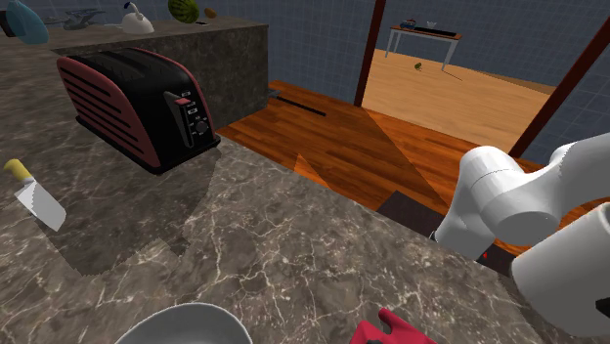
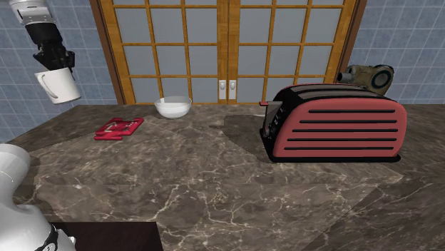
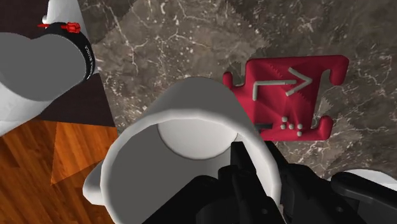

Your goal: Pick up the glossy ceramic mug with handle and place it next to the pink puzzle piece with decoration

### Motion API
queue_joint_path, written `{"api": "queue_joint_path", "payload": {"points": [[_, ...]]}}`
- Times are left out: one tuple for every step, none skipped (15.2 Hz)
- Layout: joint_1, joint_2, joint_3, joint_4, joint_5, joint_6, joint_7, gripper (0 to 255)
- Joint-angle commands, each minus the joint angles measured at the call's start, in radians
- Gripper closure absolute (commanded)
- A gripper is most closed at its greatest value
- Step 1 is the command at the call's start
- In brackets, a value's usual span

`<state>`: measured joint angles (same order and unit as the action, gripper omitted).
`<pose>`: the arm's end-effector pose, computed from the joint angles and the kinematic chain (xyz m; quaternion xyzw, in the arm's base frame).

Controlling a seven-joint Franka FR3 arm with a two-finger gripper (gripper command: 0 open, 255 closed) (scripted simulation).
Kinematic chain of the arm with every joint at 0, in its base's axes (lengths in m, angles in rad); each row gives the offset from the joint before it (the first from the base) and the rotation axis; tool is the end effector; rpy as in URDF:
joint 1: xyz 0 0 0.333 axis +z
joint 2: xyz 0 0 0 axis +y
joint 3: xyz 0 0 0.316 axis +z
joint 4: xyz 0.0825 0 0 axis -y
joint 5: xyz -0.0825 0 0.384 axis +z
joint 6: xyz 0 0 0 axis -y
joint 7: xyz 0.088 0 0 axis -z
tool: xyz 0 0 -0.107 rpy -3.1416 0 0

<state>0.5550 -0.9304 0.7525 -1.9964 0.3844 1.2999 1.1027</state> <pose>-0.0996 0.3562 0.6427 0.9930 0.0482 0.1033 0.0318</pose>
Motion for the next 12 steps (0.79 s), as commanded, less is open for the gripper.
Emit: {"api": "queue_joint_path", "payload": {"points": [[0.013,-0.016,0.021,0.020,0.026,-0.027,0.040,255],[0.017,-0.021,0.034,0.035,0.040,-0.040,0.062,255],[0.020,-0.026,0.048,0.051,0.054,-0.054,0.085,255],[0.021,-0.028,0.056,0.062,0.063,-0.062,0.099,255],[0.025,-0.036,0.059,0.045,0.068,-0.052,0.098,255],[0.029,-0.043,0.062,0.029,0.072,-0.042,0.098,255],[0.033,-0.050,0.065,0.012,0.077,-0.032,0.097,255],[0.037,-0.057,0.069,-0.004,0.082,-0.023,0.096,255],[0.041,-0.064,0.072,-0.020,0.087,-0.013,0.096,255],[0.044,-0.071,0.076,-0.036,0.092,-0.003,0.095,255],[0.048,-0.078,0.080,-0.051,0.097,0.007,0.094,255],[0.051,-0.084,0.084,-0.066,0.102,0.016,0.094,255]]}}
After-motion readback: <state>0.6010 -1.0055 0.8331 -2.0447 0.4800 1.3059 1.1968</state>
